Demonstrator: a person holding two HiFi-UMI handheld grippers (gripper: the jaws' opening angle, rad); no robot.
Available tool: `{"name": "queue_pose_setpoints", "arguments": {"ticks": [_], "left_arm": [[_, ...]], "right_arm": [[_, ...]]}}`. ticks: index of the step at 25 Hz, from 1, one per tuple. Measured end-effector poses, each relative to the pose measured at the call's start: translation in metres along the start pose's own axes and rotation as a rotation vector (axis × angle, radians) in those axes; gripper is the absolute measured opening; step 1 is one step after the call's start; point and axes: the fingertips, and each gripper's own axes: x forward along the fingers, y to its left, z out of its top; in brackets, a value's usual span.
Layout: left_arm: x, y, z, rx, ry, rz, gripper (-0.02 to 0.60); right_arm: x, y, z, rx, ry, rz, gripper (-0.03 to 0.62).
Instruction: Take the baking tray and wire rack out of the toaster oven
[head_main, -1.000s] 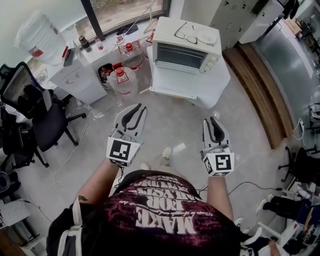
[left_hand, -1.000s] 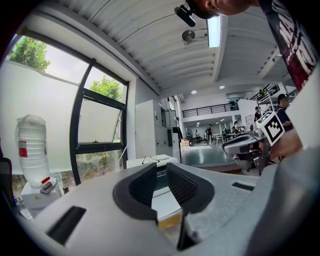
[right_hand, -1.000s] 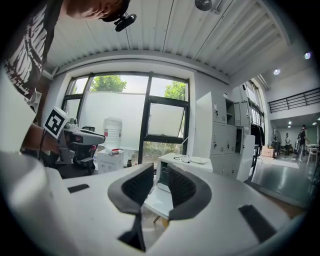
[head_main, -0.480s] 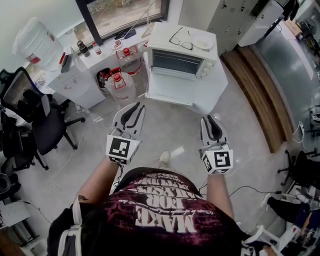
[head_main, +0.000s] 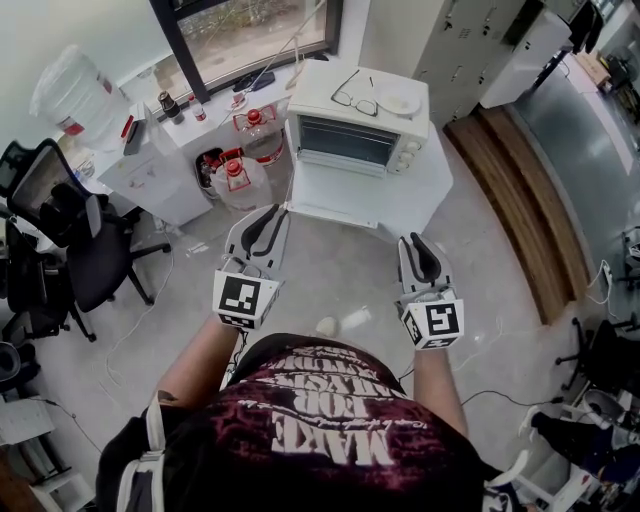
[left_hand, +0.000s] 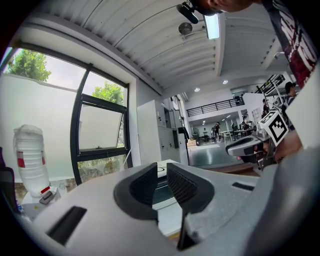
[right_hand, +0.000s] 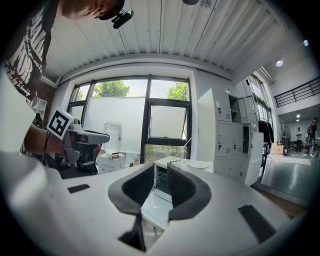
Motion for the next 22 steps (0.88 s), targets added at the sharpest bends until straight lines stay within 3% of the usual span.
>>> {"name": "queue_pose_setpoints", "arguments": {"ticks": [11,17,22], "left_arm": [[0.004,-0.010,-0.002,-0.002,0.021,0.057,0.051],[-0.001,-0.019,0.009,0.029,-0.051,0.062,0.051],[-0.004,-0.019,0.001,0.043,-0.019,0.044,0.051]], "right_arm": [[0.005,-0.026,-0.006,0.026,-0.009,0.017,0.073],[-0.001,-0.027,-0.009,0.040,-0.016,0.022,0.075],[-0.002,-0.022,-0.010,0.040,-0.014,0.025,0.075]]}}
